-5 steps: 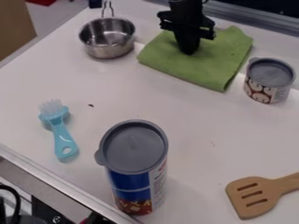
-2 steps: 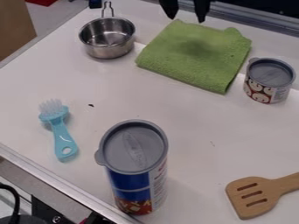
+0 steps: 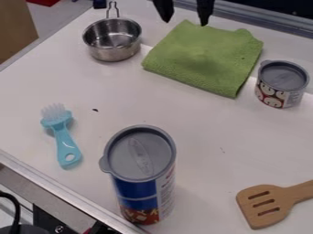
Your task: Moved the green cloth to the top center of the table between two pots
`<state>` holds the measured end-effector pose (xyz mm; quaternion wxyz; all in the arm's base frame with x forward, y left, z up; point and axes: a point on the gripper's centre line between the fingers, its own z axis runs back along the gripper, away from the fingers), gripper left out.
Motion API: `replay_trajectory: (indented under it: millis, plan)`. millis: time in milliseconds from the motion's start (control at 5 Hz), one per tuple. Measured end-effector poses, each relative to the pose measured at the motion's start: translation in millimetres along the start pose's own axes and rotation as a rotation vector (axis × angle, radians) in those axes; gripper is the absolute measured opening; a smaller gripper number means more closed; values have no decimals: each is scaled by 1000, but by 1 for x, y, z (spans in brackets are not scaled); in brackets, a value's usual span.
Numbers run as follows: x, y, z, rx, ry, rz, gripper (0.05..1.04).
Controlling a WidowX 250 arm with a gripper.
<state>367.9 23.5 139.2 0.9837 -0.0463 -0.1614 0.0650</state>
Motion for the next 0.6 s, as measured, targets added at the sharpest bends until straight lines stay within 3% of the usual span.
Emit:
replay_trajectory:
  millis: [200,400,600]
  plan:
    - [-33,-1,8,-30,41,-9,998]
    - [-63,-18,9,-56,48,-76,999]
    - [-84,-45,1,-59,89,-145,998]
